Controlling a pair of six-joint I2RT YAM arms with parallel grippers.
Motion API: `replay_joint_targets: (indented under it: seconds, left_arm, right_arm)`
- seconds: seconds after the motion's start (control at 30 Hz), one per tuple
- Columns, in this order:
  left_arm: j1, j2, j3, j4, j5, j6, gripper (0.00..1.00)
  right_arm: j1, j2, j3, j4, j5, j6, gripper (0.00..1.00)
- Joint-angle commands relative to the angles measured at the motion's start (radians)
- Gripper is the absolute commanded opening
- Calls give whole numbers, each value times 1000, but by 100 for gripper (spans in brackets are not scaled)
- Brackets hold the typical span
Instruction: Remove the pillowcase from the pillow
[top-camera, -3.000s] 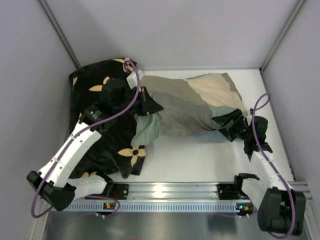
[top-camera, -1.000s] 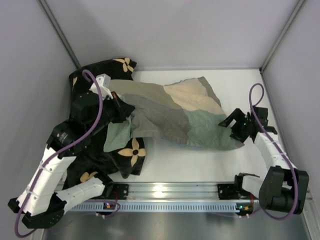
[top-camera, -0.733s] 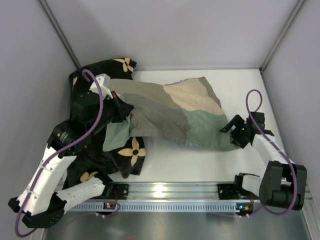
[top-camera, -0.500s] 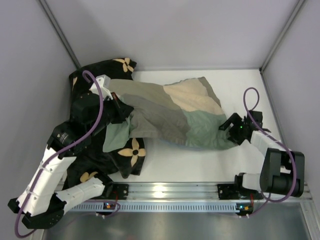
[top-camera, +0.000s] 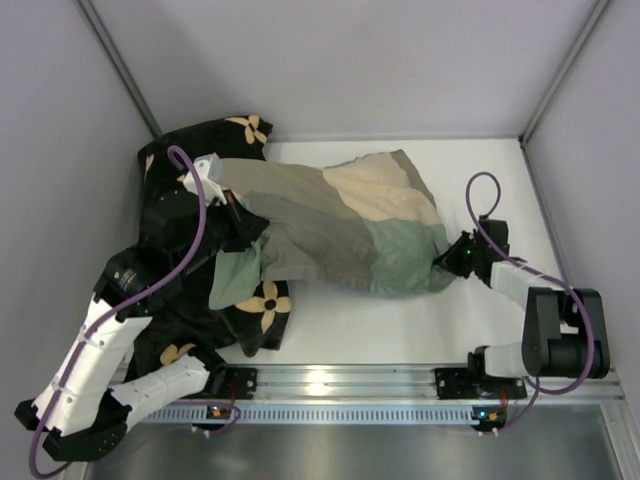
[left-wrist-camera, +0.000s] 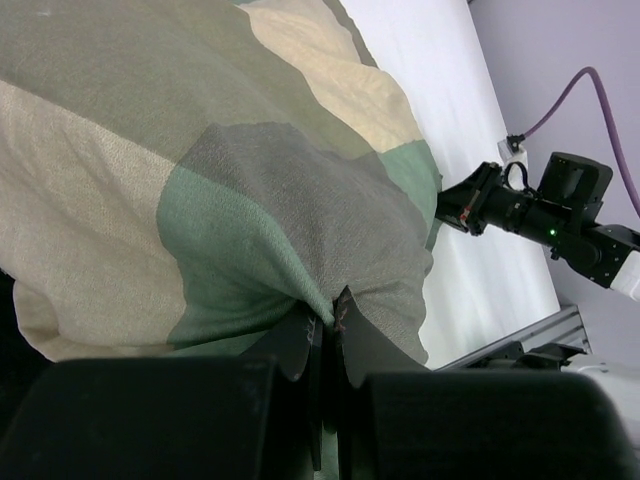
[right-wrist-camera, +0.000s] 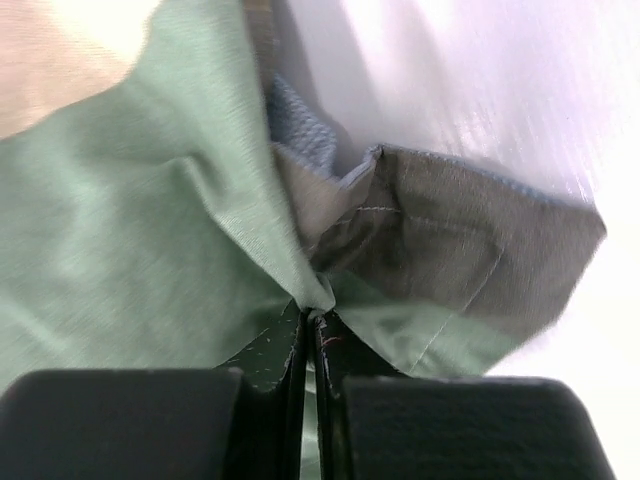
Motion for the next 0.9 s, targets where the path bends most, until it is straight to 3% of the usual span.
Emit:
replay_joint_targets:
  seconds: [0.0,0.2,0.47,0.73,0.83,0.87]
  left_arm:
    - [0,-13,12,105,47,-7,0]
    - [0,4,60,107,135,15,0]
    - [-1,-34,109,107,204,-28,0]
    - [0,-133,88,105,287,-140,0]
    - [-1,-134,94,105,281,-125,0]
    - [0,-127,94,105,290,-126,0]
  right_arm:
    - [10,-101,25,-18,31,-40,0]
    - [8,-419,58,-99,10,-41,0]
    - [7,-684,417,-460,-45,44,0]
    - [7,-753,885,-811,-56,60,0]
    - [7,-737,892,-836,-120,-4,0]
    - [7,-714,869,-831,-172,-30,9]
